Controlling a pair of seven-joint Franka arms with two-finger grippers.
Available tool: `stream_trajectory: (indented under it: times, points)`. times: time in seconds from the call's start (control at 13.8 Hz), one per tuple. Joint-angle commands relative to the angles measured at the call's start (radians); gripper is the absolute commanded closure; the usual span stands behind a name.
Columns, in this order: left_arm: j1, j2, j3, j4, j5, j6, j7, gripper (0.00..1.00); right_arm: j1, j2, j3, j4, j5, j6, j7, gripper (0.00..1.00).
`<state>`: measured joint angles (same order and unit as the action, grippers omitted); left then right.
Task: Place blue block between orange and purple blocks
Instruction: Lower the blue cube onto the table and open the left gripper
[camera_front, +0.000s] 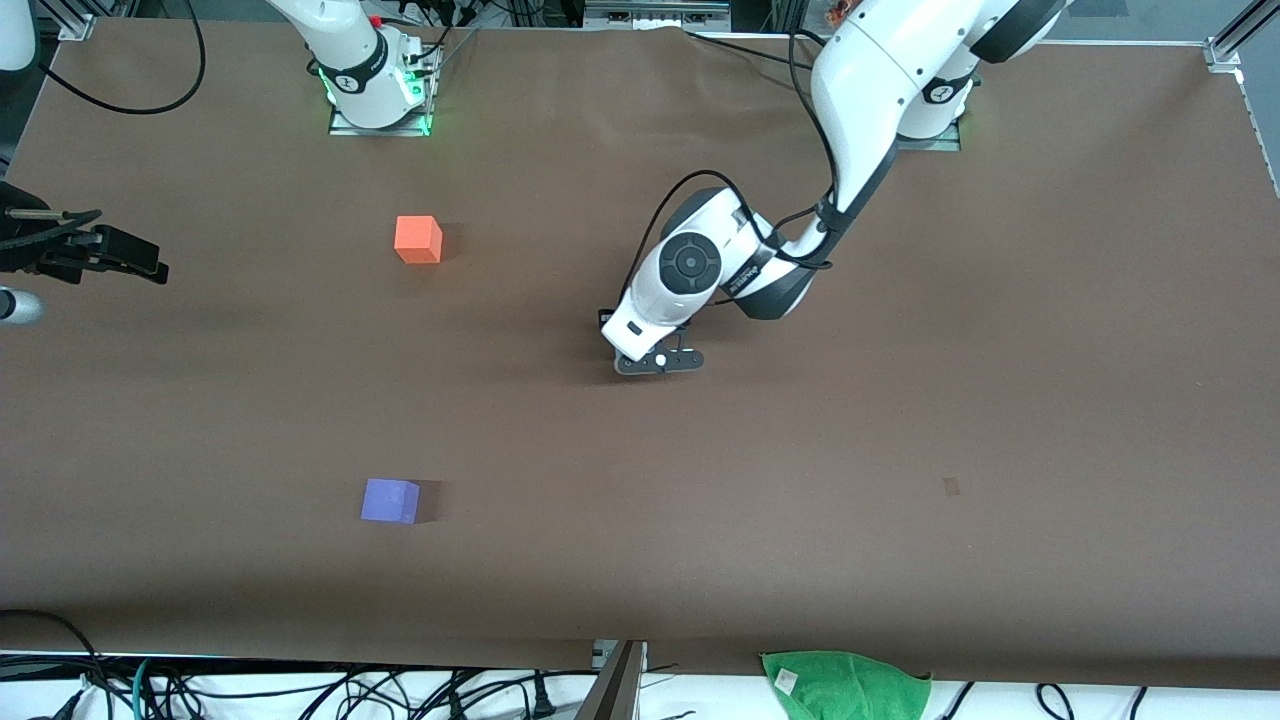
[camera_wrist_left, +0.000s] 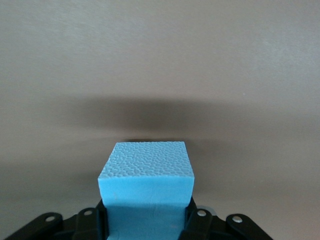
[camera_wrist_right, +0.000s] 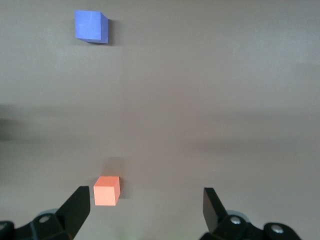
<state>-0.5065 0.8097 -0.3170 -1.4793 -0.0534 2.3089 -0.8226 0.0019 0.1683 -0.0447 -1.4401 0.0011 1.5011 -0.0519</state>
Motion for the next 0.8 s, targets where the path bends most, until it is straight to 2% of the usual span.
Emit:
stream_trajectory:
  times: [0.0, 0.07, 0.15, 0.22, 0.51, 0.73]
  points:
    - [-0.033, 0.039, 0.021, 0.036, 0.032, 0.036, -0.021, 0.79, -0.003, 0.007, 0.000, 0.015, 0.003, -0.004, -0.014, 0.00]
    - [-0.033, 0.045, 0.021, 0.033, 0.033, 0.038, -0.021, 0.79, -0.003, 0.007, 0.000, 0.015, 0.003, -0.002, -0.013, 0.00]
    - [-0.033, 0.046, 0.021, 0.033, 0.037, 0.038, -0.021, 0.67, -0.003, 0.007, 0.000, 0.015, 0.003, 0.001, -0.013, 0.00]
    - [-0.033, 0.045, 0.021, 0.033, 0.040, 0.040, -0.020, 0.01, -0.003, 0.007, 0.000, 0.015, 0.003, 0.005, -0.014, 0.00]
    - [-0.026, 0.023, 0.021, 0.018, 0.041, 0.021, -0.024, 0.00, 0.001, 0.010, 0.002, 0.015, 0.002, 0.007, -0.005, 0.00]
    - [-0.017, -0.091, 0.026, 0.017, 0.040, -0.154, -0.032, 0.00, 0.009, 0.029, 0.003, 0.015, 0.000, 0.007, -0.003, 0.00]
